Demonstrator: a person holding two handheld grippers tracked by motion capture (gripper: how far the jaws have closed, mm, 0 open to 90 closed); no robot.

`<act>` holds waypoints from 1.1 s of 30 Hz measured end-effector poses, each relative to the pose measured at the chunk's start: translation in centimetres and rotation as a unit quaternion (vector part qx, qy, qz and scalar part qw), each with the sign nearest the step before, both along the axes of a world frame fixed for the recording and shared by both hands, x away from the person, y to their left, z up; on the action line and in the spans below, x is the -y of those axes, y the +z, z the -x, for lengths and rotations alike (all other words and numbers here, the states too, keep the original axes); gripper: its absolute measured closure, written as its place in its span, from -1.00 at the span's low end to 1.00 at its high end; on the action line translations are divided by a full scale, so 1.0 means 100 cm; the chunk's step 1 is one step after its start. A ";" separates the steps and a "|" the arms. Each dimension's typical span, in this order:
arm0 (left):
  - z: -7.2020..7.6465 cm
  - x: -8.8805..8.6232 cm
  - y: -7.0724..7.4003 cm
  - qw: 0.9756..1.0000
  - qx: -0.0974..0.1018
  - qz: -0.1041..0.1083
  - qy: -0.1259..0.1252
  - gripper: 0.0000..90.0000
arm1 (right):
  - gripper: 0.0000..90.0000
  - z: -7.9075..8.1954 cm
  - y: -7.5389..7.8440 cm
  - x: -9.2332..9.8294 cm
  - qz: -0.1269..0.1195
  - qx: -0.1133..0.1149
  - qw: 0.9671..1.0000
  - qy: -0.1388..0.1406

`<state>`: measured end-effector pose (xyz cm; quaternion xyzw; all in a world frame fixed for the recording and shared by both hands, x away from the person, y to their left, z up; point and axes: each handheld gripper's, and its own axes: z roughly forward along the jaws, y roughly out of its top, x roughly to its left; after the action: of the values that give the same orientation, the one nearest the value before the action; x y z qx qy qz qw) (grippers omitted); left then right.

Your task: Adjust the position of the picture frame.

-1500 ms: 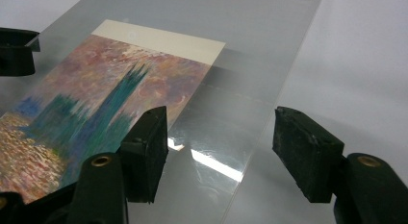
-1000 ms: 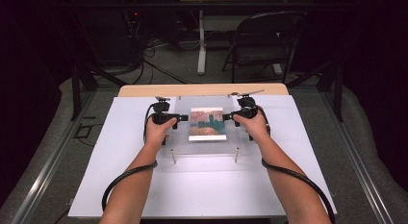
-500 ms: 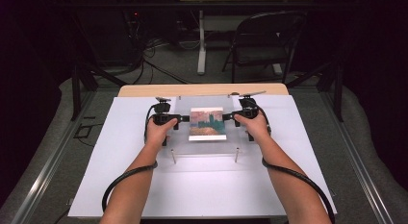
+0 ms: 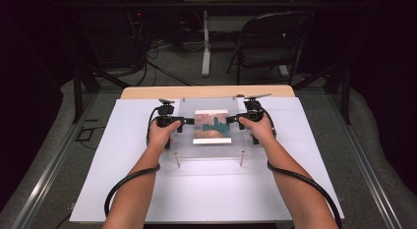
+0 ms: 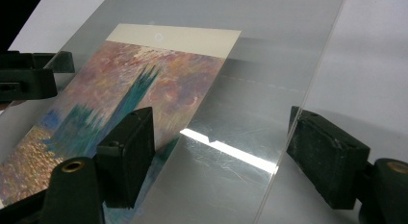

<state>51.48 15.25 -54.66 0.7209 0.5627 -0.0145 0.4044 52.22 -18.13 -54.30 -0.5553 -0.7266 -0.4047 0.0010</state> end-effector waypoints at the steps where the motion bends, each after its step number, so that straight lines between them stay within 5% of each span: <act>1: 0.000 -0.001 0.000 1.000 0.000 0.003 0.002 -0.55 | -0.44 0.000 -0.001 0.000 -0.003 0.001 1.000 -0.001; 24: -0.002 -0.008 0.000 1.000 -0.005 0.021 0.006 -0.35 | -0.38 0.000 0.000 0.002 -0.008 0.003 1.000 -0.003; 33: -0.001 -0.011 0.006 1.000 0.010 0.027 0.004 -0.28 | -0.36 0.002 0.005 0.003 -0.007 0.020 1.000 0.001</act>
<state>51.53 16.37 -54.08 0.7074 0.5610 -0.0207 0.4294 51.99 -18.42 -53.76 -0.5461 -0.7243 -0.4209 -0.0093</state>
